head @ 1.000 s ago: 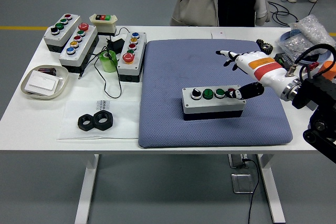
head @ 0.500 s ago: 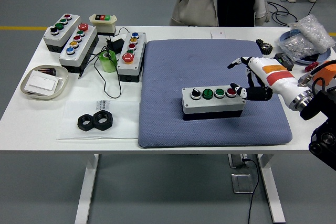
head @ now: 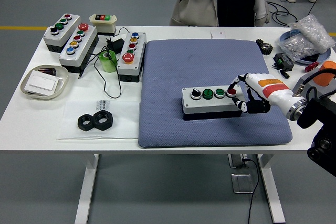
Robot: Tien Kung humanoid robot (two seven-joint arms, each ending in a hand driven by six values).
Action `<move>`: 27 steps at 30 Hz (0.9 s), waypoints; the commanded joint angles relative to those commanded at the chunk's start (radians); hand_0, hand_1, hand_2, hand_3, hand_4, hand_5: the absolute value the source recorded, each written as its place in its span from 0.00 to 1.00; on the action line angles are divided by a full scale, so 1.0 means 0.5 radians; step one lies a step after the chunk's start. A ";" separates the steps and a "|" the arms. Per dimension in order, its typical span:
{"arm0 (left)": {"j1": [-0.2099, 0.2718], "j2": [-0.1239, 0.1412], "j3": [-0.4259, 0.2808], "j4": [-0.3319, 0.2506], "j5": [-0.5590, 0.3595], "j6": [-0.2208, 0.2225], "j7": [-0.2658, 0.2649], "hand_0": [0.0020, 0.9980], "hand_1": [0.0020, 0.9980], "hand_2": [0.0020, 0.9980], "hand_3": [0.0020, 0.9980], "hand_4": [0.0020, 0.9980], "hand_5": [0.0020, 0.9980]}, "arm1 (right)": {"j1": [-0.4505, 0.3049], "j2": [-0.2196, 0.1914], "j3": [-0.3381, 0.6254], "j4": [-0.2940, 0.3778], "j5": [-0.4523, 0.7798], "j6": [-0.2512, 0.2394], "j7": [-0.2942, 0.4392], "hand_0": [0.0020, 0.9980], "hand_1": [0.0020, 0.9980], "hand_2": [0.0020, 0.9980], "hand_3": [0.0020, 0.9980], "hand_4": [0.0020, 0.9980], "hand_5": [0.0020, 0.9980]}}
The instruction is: Pick up the button,place it on the desk,press the button,press the button
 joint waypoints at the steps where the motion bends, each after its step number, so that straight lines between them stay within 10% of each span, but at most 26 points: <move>1: 0.001 0.000 -0.002 0.000 0.003 0.000 0.001 0.69 0.67 0.77 0.80 0.72 1.00 | 0.001 0.003 -0.004 -0.011 0.000 0.001 -0.001 0.12 0.00 0.10 0.64 0.63 0.20; 27: -0.003 0.002 0.010 0.000 -0.016 -0.001 -0.006 0.69 0.67 0.77 0.80 0.72 1.00 | 0.030 0.033 -0.066 -0.074 -0.048 0.064 -0.050 0.12 0.00 0.10 0.66 0.65 0.24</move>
